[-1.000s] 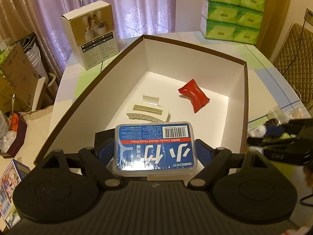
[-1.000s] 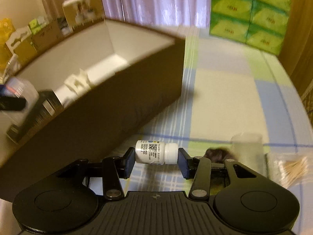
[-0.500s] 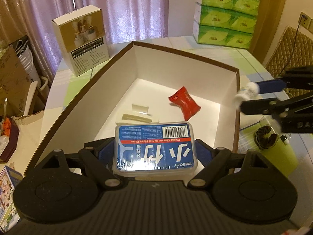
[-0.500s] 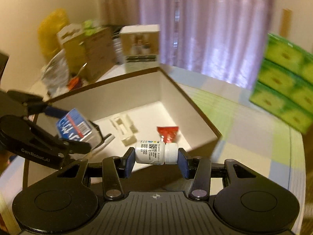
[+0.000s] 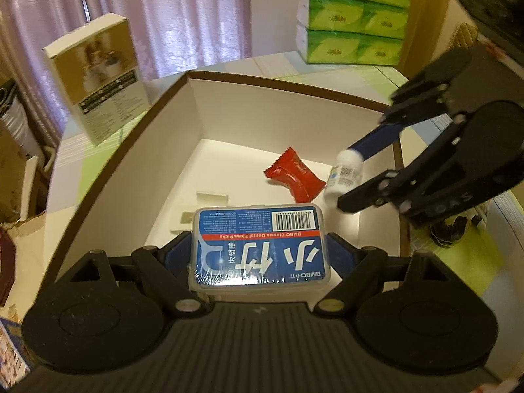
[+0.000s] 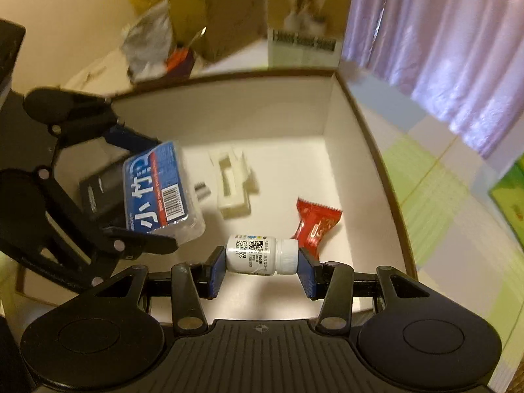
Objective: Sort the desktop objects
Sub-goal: 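Lower the floss case and pill bottle into the box with both tools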
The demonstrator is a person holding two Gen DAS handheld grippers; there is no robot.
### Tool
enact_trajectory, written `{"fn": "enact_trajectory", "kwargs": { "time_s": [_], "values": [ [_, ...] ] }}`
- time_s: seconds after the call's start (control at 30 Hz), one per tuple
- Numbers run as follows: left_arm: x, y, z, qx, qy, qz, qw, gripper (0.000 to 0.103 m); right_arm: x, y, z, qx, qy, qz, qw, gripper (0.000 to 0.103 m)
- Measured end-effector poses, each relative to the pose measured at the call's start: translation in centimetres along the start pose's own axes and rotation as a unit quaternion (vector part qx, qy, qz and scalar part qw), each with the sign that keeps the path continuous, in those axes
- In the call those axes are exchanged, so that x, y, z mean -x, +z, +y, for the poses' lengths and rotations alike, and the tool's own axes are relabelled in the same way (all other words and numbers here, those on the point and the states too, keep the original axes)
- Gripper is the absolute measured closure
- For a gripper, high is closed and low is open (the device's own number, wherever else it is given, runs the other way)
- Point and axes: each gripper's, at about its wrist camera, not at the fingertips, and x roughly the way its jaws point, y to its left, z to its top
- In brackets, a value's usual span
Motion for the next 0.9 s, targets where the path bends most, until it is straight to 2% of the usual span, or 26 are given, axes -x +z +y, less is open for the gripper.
{"fn": "enact_trajectory", "kwargs": {
  "time_s": [0.2, 0.37, 0.63, 0.9],
  "values": [
    [-2.7, 0.3, -0.2, -0.036, -0.01, 0.032, 0.9988, 0.02, -2.7, 0.5, -1.3, 0.023, 0.021, 0.068, 0.997, 0.059],
    [-4.7, 0.3, -0.5, -0.062, -0.016, 0.059, 0.9961, 0.02, -3.8, 0.3, -2.2, 0.04, 0.022, 0.102, 0.994, 0.059],
    [-6.5, 0.3, -0.6, -0.075, -0.015, 0.079, 0.9939, 0.019, -4.3, 0.5, -2.9, 0.041, 0.022, 0.113, 0.992, 0.059],
    [-6.3, 0.5, -0.4, -0.077, -0.009, 0.071, 0.9945, 0.014, -4.8, 1.2, -2.5, 0.04, 0.022, 0.115, 0.992, 0.059]
  ]
}}
